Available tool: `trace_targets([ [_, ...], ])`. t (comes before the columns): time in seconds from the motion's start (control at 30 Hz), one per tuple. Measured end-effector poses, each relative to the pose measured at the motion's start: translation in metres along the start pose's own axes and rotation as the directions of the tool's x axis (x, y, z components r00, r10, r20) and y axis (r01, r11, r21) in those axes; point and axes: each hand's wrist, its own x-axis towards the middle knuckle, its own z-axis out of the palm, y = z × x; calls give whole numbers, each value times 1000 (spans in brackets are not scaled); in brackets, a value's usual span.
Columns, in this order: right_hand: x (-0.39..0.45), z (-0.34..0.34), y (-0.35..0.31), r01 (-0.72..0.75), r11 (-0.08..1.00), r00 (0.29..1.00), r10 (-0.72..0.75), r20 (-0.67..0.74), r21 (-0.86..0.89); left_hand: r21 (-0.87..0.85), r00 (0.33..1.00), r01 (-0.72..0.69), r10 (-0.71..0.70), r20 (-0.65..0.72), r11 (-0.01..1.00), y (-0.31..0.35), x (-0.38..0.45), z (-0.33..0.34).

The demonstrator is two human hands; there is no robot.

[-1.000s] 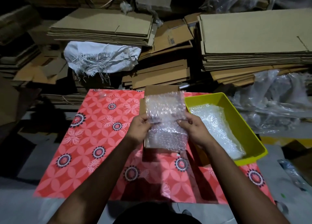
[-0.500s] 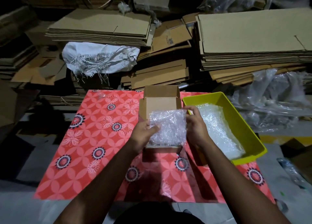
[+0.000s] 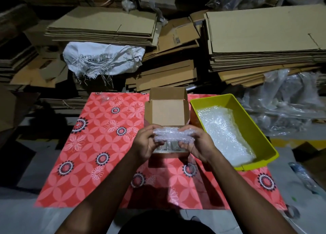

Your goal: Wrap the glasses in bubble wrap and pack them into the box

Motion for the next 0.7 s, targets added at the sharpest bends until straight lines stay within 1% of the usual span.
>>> trace_targets([
  [0.07,3,-5,5,-29,999,999,30,-26,33,12,999,-13,14,-42,1000,0,-2,-4],
  [0.1,5,-9,8,-24,999,999,23,-42,-25,-3,996,-54,53,-66,999,-1,-1,-6],
  [0.13,6,-11,11,-4,991,999,-1,-37,-131,-46,996,-84,84,0,995,-5,-1,-8],
  [0.17,7,-12,13,38,958,997,-54,-50,-284,-25,993,-101,102,61,995,-7,-2,-7],
  [0.2,7,-14,16,80,905,992,-114,-59,-418,-16,995,-53,54,78,998,-9,-3,-5],
  [0.23,8,-16,21,91,862,983,-157,-91,-499,-7,998,6,-6,64,1000,-12,-4,-2],
  [0.27,10,-17,28,99,847,972,-194,-130,-522,-18,998,29,-28,60,999,-19,-6,0],
  [0.3,10,-17,32,93,861,957,-215,-193,-499,-61,997,64,-61,57,996,-24,-8,3],
  [0.33,11,-18,37,102,904,944,-220,-246,-416,-96,996,87,-84,34,992,-30,-10,6],
  [0.37,10,-17,40,95,945,939,-190,-288,-313,-142,994,107,-109,-3,984,-35,-12,8],
  [0.4,8,-14,43,87,976,948,-143,-285,-198,-168,991,117,-126,-47,979,-40,-14,11],
  [0.43,7,-12,46,44,990,960,-79,-270,-133,-180,984,137,-154,-86,974,-43,-17,14],
  [0.47,5,-10,48,-19,992,963,-16,-269,-126,-166,977,161,-181,-115,973,-46,-20,17],
  [0.5,5,-12,53,-94,981,954,41,-296,-167,-150,972,183,-202,-122,972,-52,-21,20],
  [0.53,5,-14,56,-134,969,945,63,-321,-206,-141,968,206,-224,-118,968,-57,-22,22],
  [0.57,7,-17,58,-153,952,928,47,-369,-265,-132,965,224,-238,-108,966,-60,-24,24],
  [0.63,14,-26,56,-134,887,883,-95,-460,-441,-38,969,227,-230,-86,973,-66,-25,22],
  [0.67,18,-30,52,-140,821,853,-184,-488,-554,62,976,201,-195,-94,978,-68,-23,19],
  [0.7,22,-32,46,-164,722,829,-269,-491,-672,178,982,165,-146,-116,970,-69,-20,16],
])
